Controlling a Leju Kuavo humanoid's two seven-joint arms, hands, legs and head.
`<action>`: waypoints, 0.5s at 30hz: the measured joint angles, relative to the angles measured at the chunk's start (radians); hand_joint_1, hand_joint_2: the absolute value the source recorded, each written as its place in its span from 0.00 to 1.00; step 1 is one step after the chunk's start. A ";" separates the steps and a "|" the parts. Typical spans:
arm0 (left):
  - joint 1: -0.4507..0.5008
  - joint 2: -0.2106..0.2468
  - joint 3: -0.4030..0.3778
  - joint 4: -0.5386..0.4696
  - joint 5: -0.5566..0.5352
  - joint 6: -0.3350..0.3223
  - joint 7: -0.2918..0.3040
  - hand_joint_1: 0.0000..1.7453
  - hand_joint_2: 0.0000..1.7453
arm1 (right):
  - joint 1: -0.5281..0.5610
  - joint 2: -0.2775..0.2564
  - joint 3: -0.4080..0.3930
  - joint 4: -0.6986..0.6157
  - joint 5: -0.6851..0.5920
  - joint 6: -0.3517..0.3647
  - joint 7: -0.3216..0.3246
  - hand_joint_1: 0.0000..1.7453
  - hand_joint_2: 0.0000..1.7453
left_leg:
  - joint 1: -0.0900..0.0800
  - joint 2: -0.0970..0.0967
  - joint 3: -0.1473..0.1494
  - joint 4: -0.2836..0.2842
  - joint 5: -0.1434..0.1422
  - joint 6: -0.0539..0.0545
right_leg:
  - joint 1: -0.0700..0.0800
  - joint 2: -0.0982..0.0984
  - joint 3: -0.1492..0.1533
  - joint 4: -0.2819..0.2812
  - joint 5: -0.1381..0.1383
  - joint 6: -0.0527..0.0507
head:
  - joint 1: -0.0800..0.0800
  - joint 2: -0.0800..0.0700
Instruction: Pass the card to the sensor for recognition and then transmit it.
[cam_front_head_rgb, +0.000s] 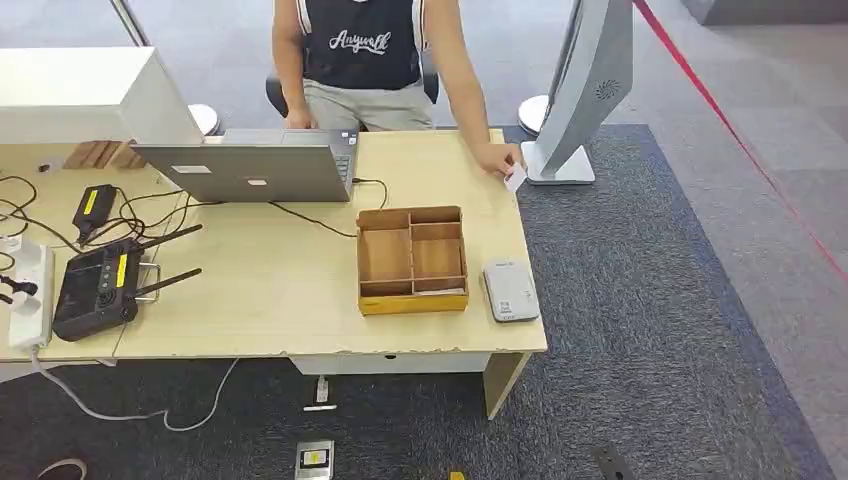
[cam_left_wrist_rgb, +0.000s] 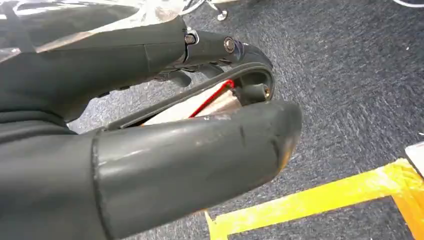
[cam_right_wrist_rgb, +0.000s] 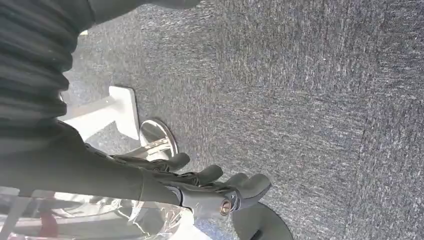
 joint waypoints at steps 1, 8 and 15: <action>0.000 -0.001 0.000 0.000 0.001 0.000 -0.001 0.00 0.00 | 0.000 0.000 0.000 0.000 0.002 -0.001 0.000 0.00 1.00 | 0.000 0.000 0.000 0.000 0.000 0.000 | 0.000 0.000 0.000 0.000 0.000 0.000 | 0.000 0.000; 0.000 -0.002 -0.003 0.000 0.019 0.003 0.002 0.00 0.00 | -0.024 -0.010 -0.001 -0.002 -0.062 -0.128 -0.112 0.00 1.00 | 0.000 0.000 -0.001 0.000 0.000 0.000 | 0.000 0.000 0.001 0.000 0.000 0.000 | 0.000 0.000; -0.001 -0.004 -0.021 -0.001 0.040 0.005 0.008 0.00 0.00 | -0.194 -0.066 -0.020 -0.067 -0.275 -0.302 -0.433 0.00 1.00 | -0.002 0.002 0.000 0.001 0.002 0.002 | -0.002 0.002 0.000 0.000 0.003 0.002 | 0.000 0.000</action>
